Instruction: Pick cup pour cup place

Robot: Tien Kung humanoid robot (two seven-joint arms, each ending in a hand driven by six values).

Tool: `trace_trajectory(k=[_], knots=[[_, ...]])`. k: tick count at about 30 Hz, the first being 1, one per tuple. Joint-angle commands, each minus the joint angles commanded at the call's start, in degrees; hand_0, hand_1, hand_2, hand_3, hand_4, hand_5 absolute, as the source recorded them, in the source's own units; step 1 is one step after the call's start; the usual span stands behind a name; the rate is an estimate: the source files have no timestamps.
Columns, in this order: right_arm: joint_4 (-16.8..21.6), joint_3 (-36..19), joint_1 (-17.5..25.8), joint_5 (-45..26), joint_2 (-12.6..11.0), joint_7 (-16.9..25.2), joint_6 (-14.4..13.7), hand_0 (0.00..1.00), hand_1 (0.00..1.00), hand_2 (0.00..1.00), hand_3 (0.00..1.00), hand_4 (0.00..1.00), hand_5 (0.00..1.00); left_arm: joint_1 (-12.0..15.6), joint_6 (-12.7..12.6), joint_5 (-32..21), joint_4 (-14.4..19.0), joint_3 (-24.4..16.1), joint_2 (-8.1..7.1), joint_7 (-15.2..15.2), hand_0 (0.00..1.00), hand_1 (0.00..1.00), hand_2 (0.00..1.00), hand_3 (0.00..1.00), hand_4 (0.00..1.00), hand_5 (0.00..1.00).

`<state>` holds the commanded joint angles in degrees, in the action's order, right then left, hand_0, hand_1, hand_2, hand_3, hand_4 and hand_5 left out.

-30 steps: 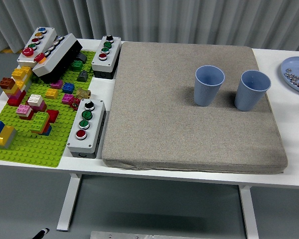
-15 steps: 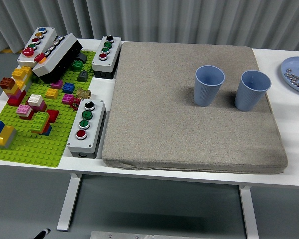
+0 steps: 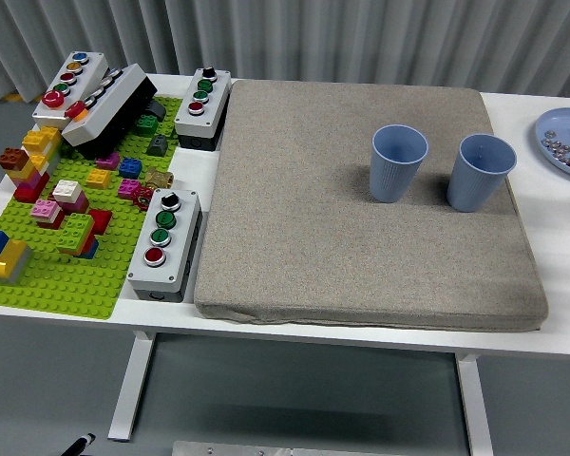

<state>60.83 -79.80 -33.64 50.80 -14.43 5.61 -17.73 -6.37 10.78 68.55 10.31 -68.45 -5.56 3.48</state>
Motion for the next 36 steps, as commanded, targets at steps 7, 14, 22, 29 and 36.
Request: trace_trajectory(k=[7, 14, 22, 29, 36], knots=[[0.1, 0.8, 0.4, -0.3, -0.1, -0.4, 0.4, 0.881, 0.77, 0.761, 0.774, 0.8, 0.998, 0.1, 0.0, -0.3, 0.0, 0.2, 0.0, 0.0, 0.831, 0.807, 0.886, 0.784, 0.64, 0.991], [0.2, 1.2, 0.4, -0.1, -0.2, -0.6, 0.6, 0.882, 0.771, 0.764, 0.774, 0.795, 0.998, 0.3, 0.0, -0.4, 0.0, 0.2, -0.03, 0.0, 0.831, 0.807, 0.885, 0.784, 0.639, 0.991], [0.3, 0.9, 0.3, 0.1, -0.3, -0.4, 0.5, 0.882, 0.771, 0.764, 0.776, 0.796, 0.998, 0.1, 0.0, -0.4, 0.0, 0.1, -0.1, -0.1, 0.831, 0.807, 0.885, 0.784, 0.64, 0.992], [0.4, 0.7, 0.3, 0.0, -0.2, -0.3, 0.6, 0.882, 0.771, 0.764, 0.776, 0.794, 0.998, 0.2, -0.1, 0.0, 0.0, -0.4, -0.04, -0.1, 0.831, 0.807, 0.886, 0.784, 0.64, 0.992], [0.5, 0.5, 0.2, -0.1, -0.3, -0.2, 0.7, 0.882, 0.771, 0.765, 0.775, 0.793, 0.998, 0.1, -0.1, 0.4, 0.0, -0.8, -0.05, -0.1, 0.831, 0.807, 0.886, 0.784, 0.64, 0.993]])
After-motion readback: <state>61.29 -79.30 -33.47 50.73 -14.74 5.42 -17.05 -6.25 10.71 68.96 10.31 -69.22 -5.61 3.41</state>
